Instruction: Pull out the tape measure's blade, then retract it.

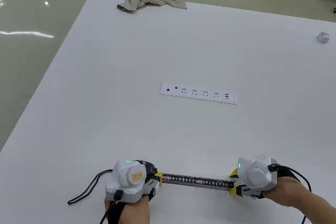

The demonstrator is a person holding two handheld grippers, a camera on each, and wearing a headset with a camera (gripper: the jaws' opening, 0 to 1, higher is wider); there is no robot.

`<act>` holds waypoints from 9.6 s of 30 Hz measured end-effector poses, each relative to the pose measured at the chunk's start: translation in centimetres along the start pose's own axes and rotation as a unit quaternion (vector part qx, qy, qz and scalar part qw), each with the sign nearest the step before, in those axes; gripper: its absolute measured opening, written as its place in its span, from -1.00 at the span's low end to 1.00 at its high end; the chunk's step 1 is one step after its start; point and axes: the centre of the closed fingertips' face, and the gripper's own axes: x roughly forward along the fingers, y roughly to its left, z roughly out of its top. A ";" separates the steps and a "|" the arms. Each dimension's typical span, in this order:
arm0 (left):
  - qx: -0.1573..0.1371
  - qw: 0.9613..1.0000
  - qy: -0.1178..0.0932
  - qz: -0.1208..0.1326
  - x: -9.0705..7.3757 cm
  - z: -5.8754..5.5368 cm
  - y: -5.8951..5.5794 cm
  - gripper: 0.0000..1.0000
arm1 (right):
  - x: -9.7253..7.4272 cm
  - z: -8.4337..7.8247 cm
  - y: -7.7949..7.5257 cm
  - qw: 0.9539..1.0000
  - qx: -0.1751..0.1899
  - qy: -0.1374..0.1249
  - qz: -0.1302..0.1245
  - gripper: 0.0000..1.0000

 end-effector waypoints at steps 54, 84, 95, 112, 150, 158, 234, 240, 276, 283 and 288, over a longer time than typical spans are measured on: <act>-0.001 1.000 -0.013 -0.004 0.4 0.2 -0.3 0.28 | 0.2 0.0 0.2 0.998 -0.052 0.020 0.016 -0.71; 0.017 1.000 -0.016 -0.014 0.3 0.1 -0.4 0.23 | 0.5 2.0 0.1 0.994 -0.109 -0.004 -0.014 -0.73; 0.019 1.000 -0.015 -0.015 0.3 0.1 -0.4 0.23 | 0.9 3.0 0.3 0.993 -0.114 -0.012 -0.014 -0.74; 0.027 0.999 -0.011 -0.023 0.4 0.1 -0.4 0.23 | 1.5 4.7 1.0 0.992 -0.123 -0.018 -0.008 -0.74; 0.040 0.999 -0.006 -0.034 0.3 0.0 -0.5 0.23 | 3.1 8.3 2.5 0.990 -0.133 -0.036 -0.007 -0.73; 0.041 0.999 -0.005 -0.034 0.3 0.0 -0.5 0.23 | 3.3 9.1 2.7 0.990 -0.134 -0.041 -0.007 -0.73; 0.047 0.998 0.002 -0.042 0.3 -0.1 -0.5 0.23 | 6.5 17.0 4.2 0.989 -0.124 -0.085 0.000 -0.73; 0.047 0.998 0.003 -0.042 0.3 0.0 -0.5 0.23 | 6.7 17.3 4.3 0.989 -0.123 -0.086 0.000 -0.73; 0.049 0.998 -0.001 -0.041 0.3 -0.1 -0.5 0.22 | 7.0 18.6 4.4 0.989 -0.050 -0.137 0.016 -0.73; 0.050 0.998 0.000 -0.042 0.2 -0.1 -0.5 0.22 | 7.3 18.9 4.5 0.989 -0.050 -0.139 0.018 -0.73; 0.050 0.998 0.001 -0.043 0.2 -0.1 -0.5 0.22 | 7.3 19.1 4.5 0.989 -0.047 -0.141 0.019 -0.73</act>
